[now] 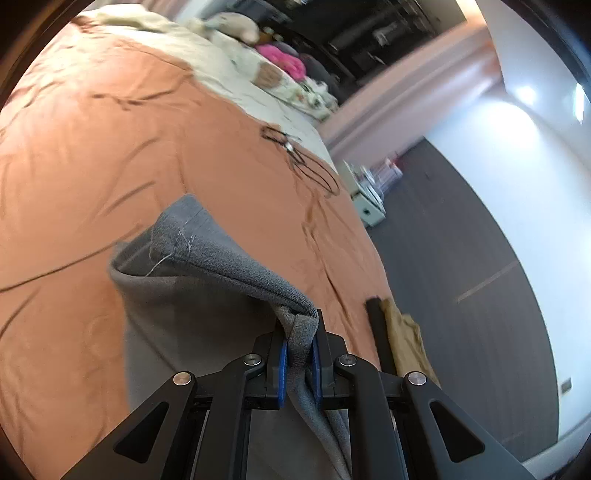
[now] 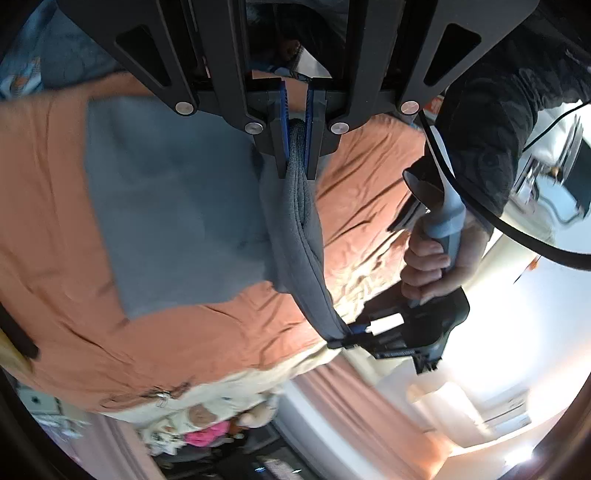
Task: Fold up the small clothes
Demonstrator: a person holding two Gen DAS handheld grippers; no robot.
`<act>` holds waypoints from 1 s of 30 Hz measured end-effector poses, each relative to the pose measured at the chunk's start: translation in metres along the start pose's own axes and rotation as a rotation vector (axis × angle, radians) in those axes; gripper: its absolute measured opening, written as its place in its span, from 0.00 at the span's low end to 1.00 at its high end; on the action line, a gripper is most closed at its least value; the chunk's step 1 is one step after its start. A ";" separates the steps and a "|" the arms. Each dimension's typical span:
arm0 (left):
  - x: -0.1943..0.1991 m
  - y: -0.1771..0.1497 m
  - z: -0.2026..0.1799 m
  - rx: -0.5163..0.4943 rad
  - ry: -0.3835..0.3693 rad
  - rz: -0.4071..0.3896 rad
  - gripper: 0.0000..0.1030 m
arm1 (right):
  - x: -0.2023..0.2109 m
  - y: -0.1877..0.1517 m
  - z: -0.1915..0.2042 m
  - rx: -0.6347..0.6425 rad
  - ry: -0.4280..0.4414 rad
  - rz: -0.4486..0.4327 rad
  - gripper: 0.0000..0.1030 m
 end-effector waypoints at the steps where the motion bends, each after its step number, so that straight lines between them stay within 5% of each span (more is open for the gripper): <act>1: -0.007 0.000 -0.005 -0.013 -0.007 0.014 0.10 | 0.003 -0.003 -0.007 -0.029 -0.009 -0.006 0.04; 14: -0.130 -0.033 -0.055 -0.166 0.004 0.238 0.10 | 0.015 -0.035 -0.072 -0.260 -0.101 -0.037 0.04; 30: -0.203 -0.044 -0.069 -0.196 0.096 0.330 0.10 | 0.030 -0.047 -0.096 -0.359 -0.076 -0.080 0.04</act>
Point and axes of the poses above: each gripper's, at about its wrist camera, not at the fingertips, and x roughly against the way its jaws point, z to its left, y to its top, the point moved 2 cm from there along -x, roughly the way its jaws point, and after that the axes turned 8 degrees about -x, right-handed, at the moved point
